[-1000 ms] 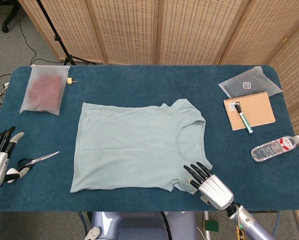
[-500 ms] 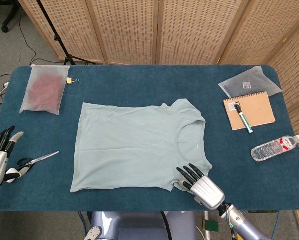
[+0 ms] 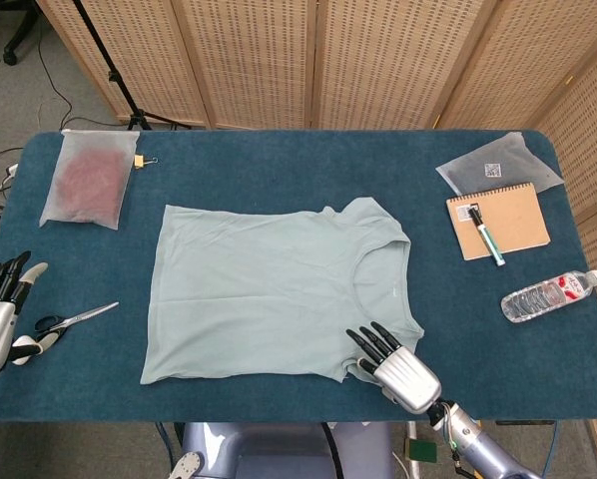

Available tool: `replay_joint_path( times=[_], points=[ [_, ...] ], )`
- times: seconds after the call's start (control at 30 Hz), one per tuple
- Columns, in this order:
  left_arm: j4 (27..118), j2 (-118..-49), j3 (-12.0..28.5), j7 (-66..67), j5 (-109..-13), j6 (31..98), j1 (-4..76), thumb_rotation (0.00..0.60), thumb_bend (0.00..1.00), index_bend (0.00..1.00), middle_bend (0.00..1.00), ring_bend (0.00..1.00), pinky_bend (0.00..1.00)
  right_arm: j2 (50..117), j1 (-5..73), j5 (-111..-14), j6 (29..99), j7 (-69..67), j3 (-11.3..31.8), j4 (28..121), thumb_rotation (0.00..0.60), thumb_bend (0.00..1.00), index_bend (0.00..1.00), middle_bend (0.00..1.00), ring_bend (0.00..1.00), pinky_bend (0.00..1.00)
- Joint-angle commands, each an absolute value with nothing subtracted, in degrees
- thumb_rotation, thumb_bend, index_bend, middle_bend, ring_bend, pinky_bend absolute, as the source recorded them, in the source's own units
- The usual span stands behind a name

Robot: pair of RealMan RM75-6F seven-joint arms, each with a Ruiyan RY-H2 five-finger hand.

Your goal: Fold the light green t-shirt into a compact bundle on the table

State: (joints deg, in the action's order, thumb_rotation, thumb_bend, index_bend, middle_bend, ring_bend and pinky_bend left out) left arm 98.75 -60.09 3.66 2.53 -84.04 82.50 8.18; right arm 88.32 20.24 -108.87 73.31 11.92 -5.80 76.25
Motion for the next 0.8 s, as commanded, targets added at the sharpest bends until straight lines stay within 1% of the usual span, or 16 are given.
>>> replay_joint_path(
  times=[0.03,0.07,0.13,0.23,0.43,0.53,0.8],
  points=[
    [98.7,-60.1,3.7,2.5,-84.0,82.5,8.2,0.6,0.0,0.0,0.0,0.0,0.0,88.8,20.5,-108.7,73.4,12.3,-5.7,75.9,0.6,0.08,0.41,0.0,0.0,0.05],
    [98.7,-60.1,3.7,2.5,-84.0,82.5,8.2,0.6,0.0,0.0,0.0,0.0,0.0,89.0,20.6,-108.6,73.4,12.6,-5.6,75.7,0.6,0.1,0.41,0.0,0.0,0.05],
    [98.7,-60.1,3.7,2.5,-84.0,82.5,8.2,0.6,0.0,0.0,0.0,0.0,0.0,89.3,20.7,-108.4,73.4,13.1,-5.5,75.3,0.6,0.18,0.42,0.0,0.0,0.05],
    [98.7,-60.1,3.7,2.5,-83.9,82.5,8.2,0.6,0.0,0.0,0.0,0.0,0.0,89.4,20.7,-108.1,73.7,13.3,-5.4,75.0,0.6,0.27,0.43,0.0,0.0,0.05],
    [98.7,-60.2,3.7,2.7,-83.9,82.3,8.3,0.6,0.0,0.0,0.0,0.0,0.0,89.1,20.9,-107.7,73.9,13.0,-5.9,74.8,0.6,0.42,0.46,0.0,0.0,0.05],
    [98.7,-60.2,3.7,2.9,-83.8,82.4,8.3,0.6,0.0,0.0,0.0,0.0,0.0,88.9,21.1,-107.7,73.8,12.9,-6.3,74.7,0.6,0.44,0.47,0.0,0.0,0.05],
    [98.8,-60.4,3.6,3.3,-83.7,82.2,8.4,0.6,0.0,0.0,0.0,0.0,0.0,88.6,21.4,-107.3,73.4,12.4,-7.0,74.2,0.6,0.44,0.51,0.0,0.0,0.05]
  ],
)
